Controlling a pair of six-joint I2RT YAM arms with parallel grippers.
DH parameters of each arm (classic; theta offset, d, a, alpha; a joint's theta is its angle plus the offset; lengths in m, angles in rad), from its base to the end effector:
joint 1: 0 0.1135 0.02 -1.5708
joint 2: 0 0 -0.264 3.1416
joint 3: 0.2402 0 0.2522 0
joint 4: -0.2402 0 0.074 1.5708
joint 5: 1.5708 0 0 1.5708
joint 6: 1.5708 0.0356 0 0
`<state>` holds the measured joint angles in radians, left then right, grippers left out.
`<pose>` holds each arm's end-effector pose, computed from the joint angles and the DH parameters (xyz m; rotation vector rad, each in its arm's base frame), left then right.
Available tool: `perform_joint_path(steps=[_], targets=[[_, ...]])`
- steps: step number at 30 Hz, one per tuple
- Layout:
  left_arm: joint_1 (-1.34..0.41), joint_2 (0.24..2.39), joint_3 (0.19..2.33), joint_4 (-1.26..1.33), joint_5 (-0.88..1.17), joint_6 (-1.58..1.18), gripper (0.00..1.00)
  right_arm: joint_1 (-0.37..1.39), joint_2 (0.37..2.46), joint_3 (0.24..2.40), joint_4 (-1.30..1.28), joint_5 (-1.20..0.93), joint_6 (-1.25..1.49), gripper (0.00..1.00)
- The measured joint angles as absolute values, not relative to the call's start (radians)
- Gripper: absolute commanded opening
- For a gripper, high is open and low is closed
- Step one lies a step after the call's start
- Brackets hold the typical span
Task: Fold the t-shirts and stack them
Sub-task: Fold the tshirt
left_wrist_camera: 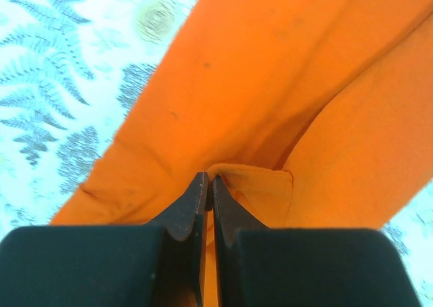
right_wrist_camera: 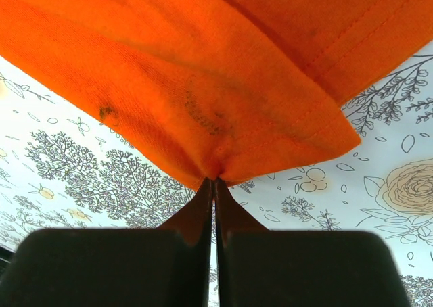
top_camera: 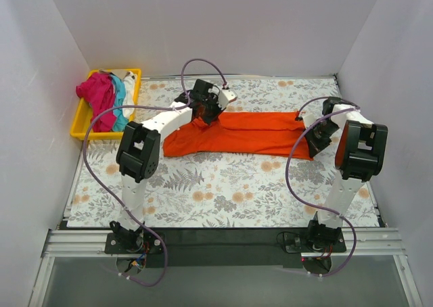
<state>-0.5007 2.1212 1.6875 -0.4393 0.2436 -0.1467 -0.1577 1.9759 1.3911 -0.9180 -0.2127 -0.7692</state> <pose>0.4128 -0.2357 0.2068 0.5485 2.4357 -0.5781 0.3654 -0.0505 0.1624 -0.9062 2.8352 0.2390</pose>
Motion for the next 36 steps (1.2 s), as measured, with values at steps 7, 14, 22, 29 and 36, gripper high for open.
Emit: perform_joint_path(steps=[7, 14, 22, 29, 36], targets=[[-0.487, 2.207, 1.788, -0.432, 0.211, -0.154, 0.00, -0.158, 1.976, 1.391, -0.918, -0.212, -0.778, 0.01], [-0.478, 2.251, 1.808, -0.458, 0.198, -0.160, 0.38, -0.158, 1.976, 1.393, -0.919, -0.208, -0.785, 0.01], [-0.379, 2.039, 1.662, -0.587, 0.301, -0.299, 0.49, -0.158, 1.976, 1.398, -0.919, -0.188, -0.792, 0.01], [-0.123, 1.583, 1.287, -0.664, 0.405, -0.349, 0.48, -0.158, 1.976, 1.398, -0.919, -0.184, -0.795, 0.01], [-0.075, 1.594, 1.124, -0.700, 0.484, -0.343, 0.49, -0.158, 1.976, 1.398, -0.919, -0.182, -0.797, 0.01]])
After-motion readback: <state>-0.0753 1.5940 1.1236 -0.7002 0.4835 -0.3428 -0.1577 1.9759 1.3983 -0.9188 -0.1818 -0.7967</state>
